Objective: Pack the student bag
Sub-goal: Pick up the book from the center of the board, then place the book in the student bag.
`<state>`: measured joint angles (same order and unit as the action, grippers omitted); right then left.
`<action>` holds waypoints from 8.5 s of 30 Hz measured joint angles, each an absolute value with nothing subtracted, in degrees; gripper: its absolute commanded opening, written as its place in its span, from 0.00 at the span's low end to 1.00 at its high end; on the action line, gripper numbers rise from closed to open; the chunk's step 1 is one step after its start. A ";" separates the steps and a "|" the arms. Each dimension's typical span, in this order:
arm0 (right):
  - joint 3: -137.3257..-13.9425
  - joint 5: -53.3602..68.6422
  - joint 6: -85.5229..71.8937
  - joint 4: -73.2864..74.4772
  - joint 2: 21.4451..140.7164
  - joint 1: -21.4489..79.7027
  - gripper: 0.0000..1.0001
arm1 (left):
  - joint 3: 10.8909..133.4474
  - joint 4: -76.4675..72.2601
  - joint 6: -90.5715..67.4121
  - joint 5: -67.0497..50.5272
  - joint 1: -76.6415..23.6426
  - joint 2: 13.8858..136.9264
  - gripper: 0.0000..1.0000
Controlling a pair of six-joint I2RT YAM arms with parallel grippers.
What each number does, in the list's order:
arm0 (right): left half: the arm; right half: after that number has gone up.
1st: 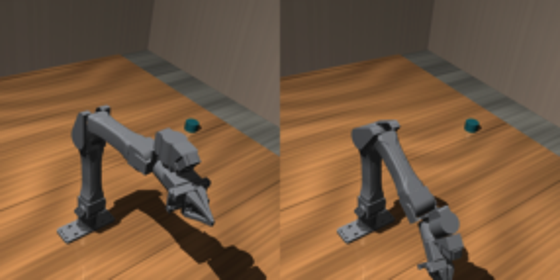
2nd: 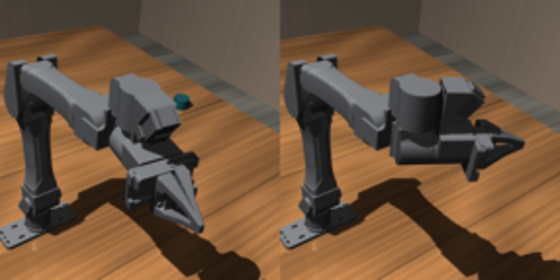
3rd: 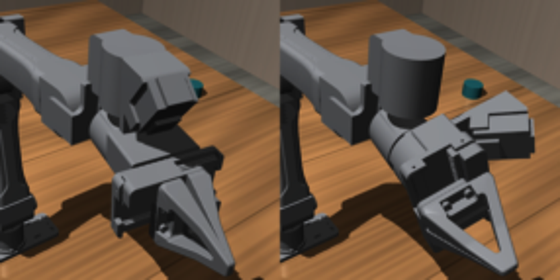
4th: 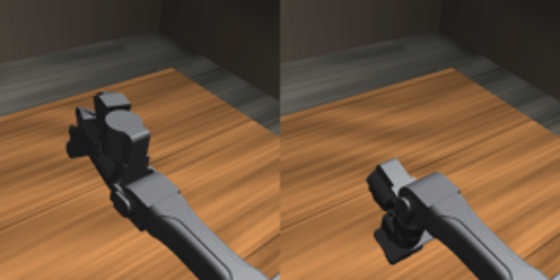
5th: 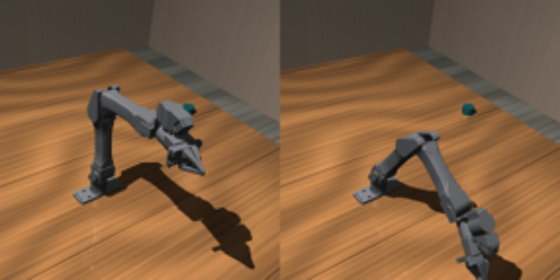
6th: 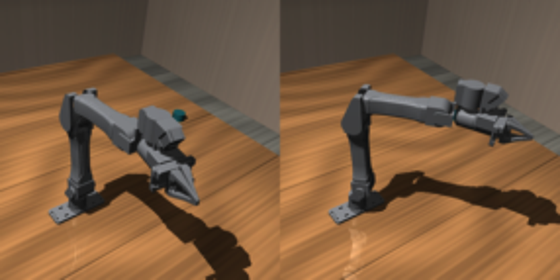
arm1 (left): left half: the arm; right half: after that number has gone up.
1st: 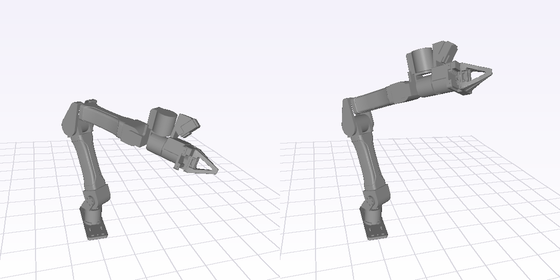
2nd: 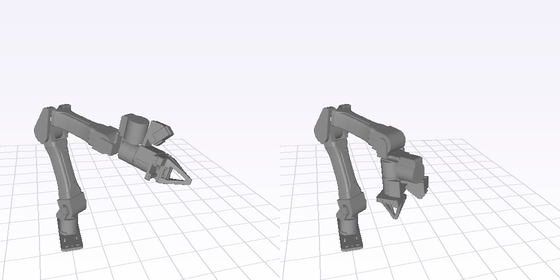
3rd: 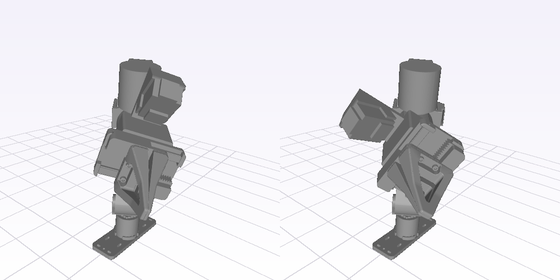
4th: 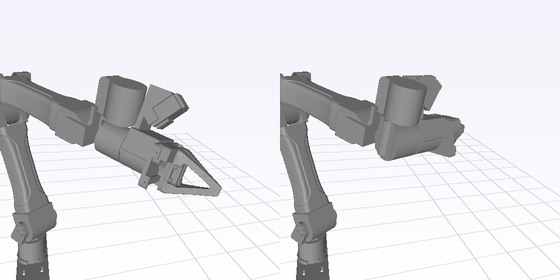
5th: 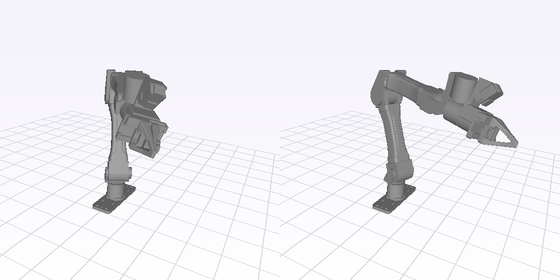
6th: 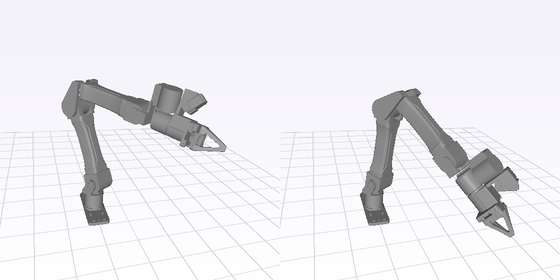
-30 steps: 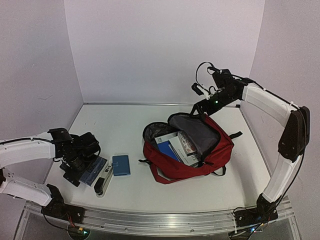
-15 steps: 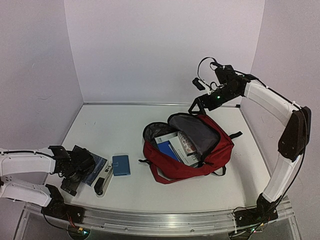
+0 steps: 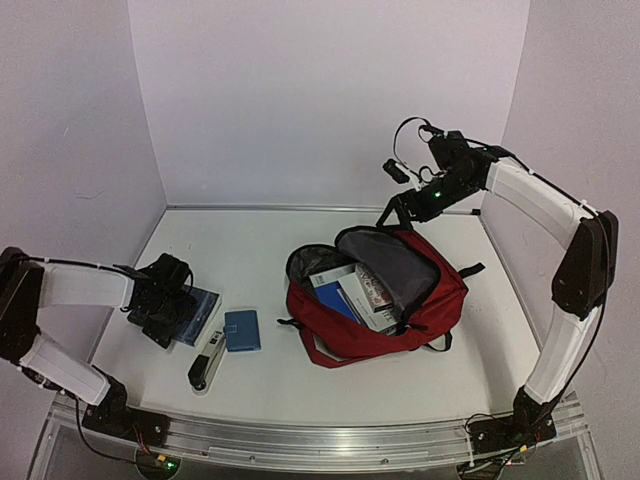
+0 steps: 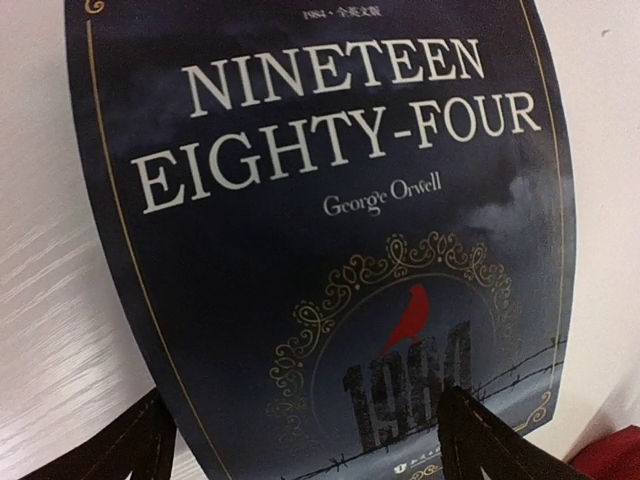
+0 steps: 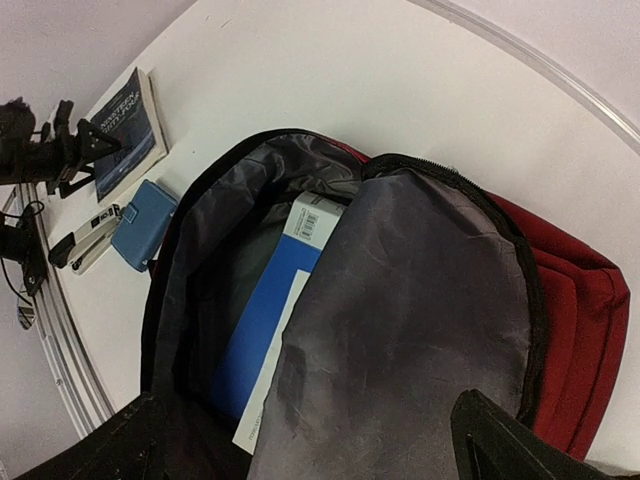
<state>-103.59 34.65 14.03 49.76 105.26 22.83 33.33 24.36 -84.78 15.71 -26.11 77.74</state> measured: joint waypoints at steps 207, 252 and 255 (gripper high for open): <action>-138.21 37.71 -30.89 14.93 157.98 34.02 0.00 | 65.67 -14.50 -50.87 -34.65 -14.27 115.21 0.70; -119.42 50.59 -52.61 5.21 124.67 28.99 0.00 | 65.73 -7.52 -60.65 -47.81 -17.90 89.81 1.00; -118.41 50.99 -53.53 4.20 123.78 29.22 0.00 | 65.73 -8.83 -62.00 -47.81 -18.33 91.25 1.00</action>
